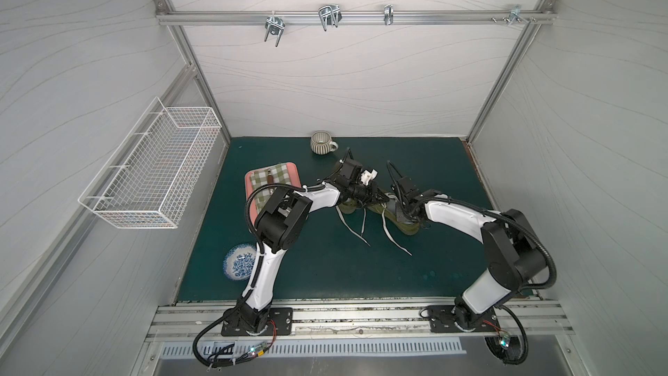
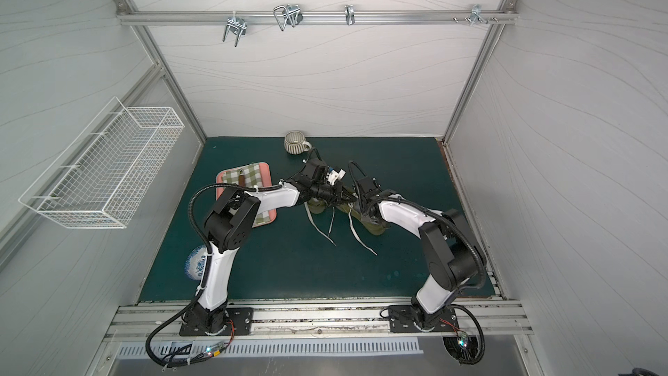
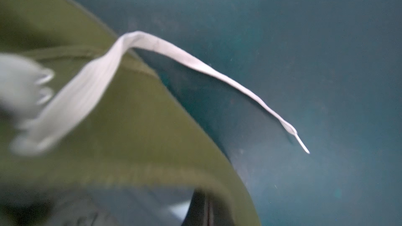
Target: Insert the insole into the shoe
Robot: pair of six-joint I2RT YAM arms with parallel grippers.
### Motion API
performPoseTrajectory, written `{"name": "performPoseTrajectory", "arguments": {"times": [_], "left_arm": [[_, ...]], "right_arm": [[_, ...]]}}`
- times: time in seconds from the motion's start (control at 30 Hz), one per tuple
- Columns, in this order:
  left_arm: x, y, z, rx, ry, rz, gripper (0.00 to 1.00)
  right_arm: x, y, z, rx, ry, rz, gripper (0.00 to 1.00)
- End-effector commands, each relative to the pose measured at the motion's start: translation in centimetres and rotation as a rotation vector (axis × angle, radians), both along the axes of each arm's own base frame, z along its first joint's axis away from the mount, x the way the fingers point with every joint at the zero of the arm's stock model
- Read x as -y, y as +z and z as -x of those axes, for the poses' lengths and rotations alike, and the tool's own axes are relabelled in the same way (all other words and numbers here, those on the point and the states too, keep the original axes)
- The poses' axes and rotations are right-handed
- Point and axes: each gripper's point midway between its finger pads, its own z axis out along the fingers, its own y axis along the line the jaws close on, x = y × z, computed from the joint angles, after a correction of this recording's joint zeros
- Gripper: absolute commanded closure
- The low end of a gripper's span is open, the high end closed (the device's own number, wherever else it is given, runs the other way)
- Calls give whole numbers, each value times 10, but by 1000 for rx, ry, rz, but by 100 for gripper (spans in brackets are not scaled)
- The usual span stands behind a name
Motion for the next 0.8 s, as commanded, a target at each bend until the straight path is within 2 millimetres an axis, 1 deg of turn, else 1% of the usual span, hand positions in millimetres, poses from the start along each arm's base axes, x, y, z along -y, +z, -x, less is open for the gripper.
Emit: {"name": "performPoseTrajectory", "arguments": {"times": [0.0, 0.03, 0.1, 0.23, 0.3, 0.37, 0.4, 0.47, 0.53, 0.63, 0.7, 0.77], "left_arm": [[9, 21, 1, 38, -21, 54, 100], [9, 21, 1, 38, -22, 54, 100], [9, 21, 2, 38, -23, 55, 100], [9, 19, 4, 34, -24, 50, 100], [9, 18, 4, 34, -25, 51, 100], [10, 18, 5, 34, -26, 50, 100], [10, 19, 5, 34, -27, 51, 100], [10, 20, 6, 35, -28, 52, 100], [11, 21, 6, 38, -30, 54, 100], [11, 20, 7, 36, -29, 52, 100], [10, 20, 6, 34, -29, 51, 100], [10, 19, 6, 33, -29, 51, 100]], "right_arm": [[21, 15, 21, -14, -27, 85, 100], [23, 15, 24, -18, -35, 92, 100], [31, 8, 28, -34, -51, 124, 100], [46, -21, 32, -126, -111, 106, 100], [47, -31, 31, -160, -123, 85, 100], [46, -35, 28, -185, -118, 79, 100], [45, -32, 26, -186, -111, 89, 100], [42, -20, 22, -159, -91, 97, 100], [36, 1, 19, -107, -56, 110, 100], [24, 29, 19, -58, -6, 147, 100], [15, 41, 22, -37, 13, 139, 100], [11, 46, 24, -33, 11, 121, 100]]}}
